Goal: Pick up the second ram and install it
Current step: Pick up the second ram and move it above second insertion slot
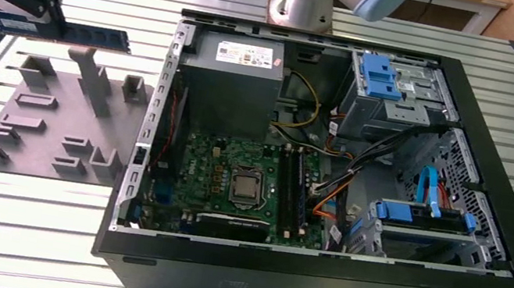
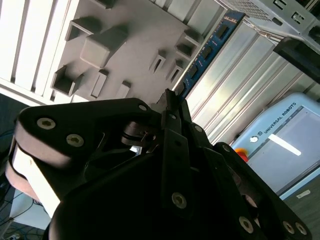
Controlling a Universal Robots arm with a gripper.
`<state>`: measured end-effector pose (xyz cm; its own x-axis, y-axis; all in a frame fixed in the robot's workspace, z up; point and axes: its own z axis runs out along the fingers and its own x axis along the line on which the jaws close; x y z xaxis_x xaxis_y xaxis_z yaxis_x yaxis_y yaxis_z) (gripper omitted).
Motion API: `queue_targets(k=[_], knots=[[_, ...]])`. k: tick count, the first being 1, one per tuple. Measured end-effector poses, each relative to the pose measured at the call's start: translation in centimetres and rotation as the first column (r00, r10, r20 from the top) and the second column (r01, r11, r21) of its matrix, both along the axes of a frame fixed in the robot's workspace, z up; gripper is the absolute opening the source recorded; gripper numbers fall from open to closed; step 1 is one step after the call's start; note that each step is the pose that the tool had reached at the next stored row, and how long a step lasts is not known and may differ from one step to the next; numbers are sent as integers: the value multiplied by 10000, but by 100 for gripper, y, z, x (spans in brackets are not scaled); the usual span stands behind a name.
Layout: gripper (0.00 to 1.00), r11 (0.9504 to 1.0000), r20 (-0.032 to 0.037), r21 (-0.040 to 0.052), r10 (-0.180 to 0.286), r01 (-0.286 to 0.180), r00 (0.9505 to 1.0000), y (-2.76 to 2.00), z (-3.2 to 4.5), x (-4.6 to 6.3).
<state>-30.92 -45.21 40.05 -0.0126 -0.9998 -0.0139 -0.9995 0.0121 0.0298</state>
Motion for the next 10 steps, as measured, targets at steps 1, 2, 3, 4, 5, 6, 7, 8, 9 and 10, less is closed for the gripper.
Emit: queue_targets(k=[1, 2, 3, 4, 5, 6, 7, 8, 9, 10], knots=[[14, 10000, 0, 0, 0, 0, 10000, 0, 0, 11], [14, 10000, 1, 1, 0, 0, 10000, 0, -1, 23], [14, 10000, 1, 0, 0, 0, 10000, 0, 0, 34], [14, 10000, 1, 0, 0, 0, 10000, 0, 0, 46], [14, 10000, 1, 1, 0, 0, 10000, 0, -1, 58], [14, 10000, 1, 1, 0, 0, 10000, 0, -1, 70], [14, 10000, 0, 0, 0, 0, 10000, 0, 0, 82], [14, 10000, 1, 1, 0, 0, 10000, 0, -1, 94], [14, 10000, 1, 1, -1, 1, 10000, 0, -1, 105], [14, 10000, 1, 1, -1, 1, 10000, 0, -1, 118]])
